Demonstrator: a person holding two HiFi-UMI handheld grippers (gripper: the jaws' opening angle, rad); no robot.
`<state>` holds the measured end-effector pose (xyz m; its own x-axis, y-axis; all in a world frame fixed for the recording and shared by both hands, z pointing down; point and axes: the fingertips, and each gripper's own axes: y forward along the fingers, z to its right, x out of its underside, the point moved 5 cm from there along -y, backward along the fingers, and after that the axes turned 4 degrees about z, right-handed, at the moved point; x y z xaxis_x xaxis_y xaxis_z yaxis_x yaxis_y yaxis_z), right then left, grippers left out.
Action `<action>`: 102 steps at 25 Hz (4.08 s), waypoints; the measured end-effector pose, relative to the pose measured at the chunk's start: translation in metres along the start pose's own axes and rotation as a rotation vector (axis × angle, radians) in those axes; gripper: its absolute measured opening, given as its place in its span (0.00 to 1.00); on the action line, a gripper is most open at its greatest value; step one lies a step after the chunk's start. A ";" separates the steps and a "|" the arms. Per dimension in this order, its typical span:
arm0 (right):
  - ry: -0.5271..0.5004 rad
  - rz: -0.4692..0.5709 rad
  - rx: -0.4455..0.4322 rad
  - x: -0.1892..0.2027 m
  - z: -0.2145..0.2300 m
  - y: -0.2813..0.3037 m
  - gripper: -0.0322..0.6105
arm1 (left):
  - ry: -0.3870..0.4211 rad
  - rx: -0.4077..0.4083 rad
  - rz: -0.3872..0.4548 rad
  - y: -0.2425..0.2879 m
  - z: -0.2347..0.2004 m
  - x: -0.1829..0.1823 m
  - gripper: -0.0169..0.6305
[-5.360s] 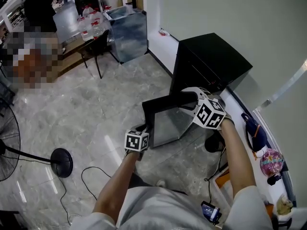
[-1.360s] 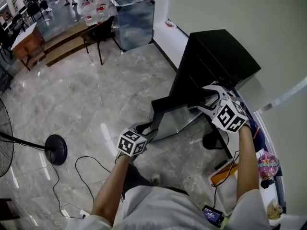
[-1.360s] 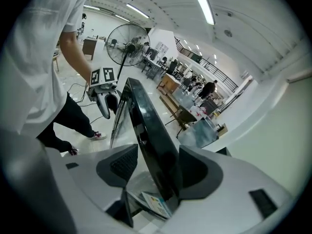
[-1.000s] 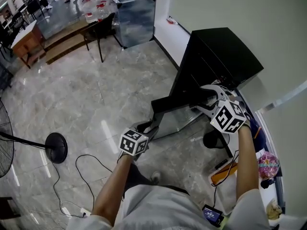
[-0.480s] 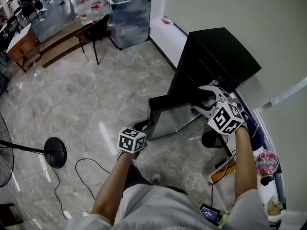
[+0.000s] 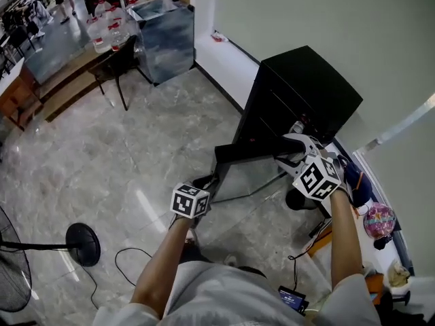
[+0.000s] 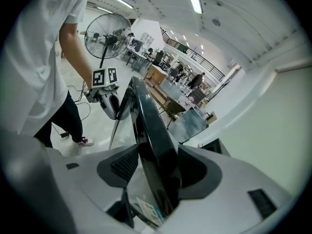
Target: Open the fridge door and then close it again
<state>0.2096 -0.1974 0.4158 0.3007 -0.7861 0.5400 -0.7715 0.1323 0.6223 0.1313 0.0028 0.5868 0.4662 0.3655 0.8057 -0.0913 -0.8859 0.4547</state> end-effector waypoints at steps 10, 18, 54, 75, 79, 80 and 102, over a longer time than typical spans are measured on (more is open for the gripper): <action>0.125 -0.078 0.109 0.002 0.030 0.028 0.44 | 0.054 0.116 -0.057 0.037 -0.057 -0.047 0.17; 0.205 -0.113 0.211 0.006 0.054 0.045 0.44 | 0.109 0.185 -0.112 0.070 -0.089 -0.084 0.17; 0.450 -0.407 0.490 0.049 0.135 0.089 0.43 | 0.230 0.460 -0.267 0.229 -0.155 -0.200 0.18; 0.522 -0.523 0.597 0.073 0.159 0.094 0.44 | 0.281 0.562 -0.322 0.291 -0.153 -0.231 0.18; 0.534 -0.544 0.616 0.077 0.160 0.094 0.44 | 0.286 0.573 -0.326 0.300 -0.151 -0.233 0.18; 0.537 -0.549 0.620 0.079 0.161 0.095 0.44 | 0.287 0.575 -0.327 0.303 -0.151 -0.235 0.18; 0.682 -0.472 0.881 0.065 0.154 0.083 0.45 | 0.428 0.633 -0.291 0.286 -0.164 -0.269 0.18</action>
<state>0.0790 -0.3310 0.4150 0.6849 -0.1311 0.7167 -0.5432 -0.7475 0.3824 -0.1646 -0.3020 0.5627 0.0065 0.5697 0.8218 0.5553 -0.6855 0.4708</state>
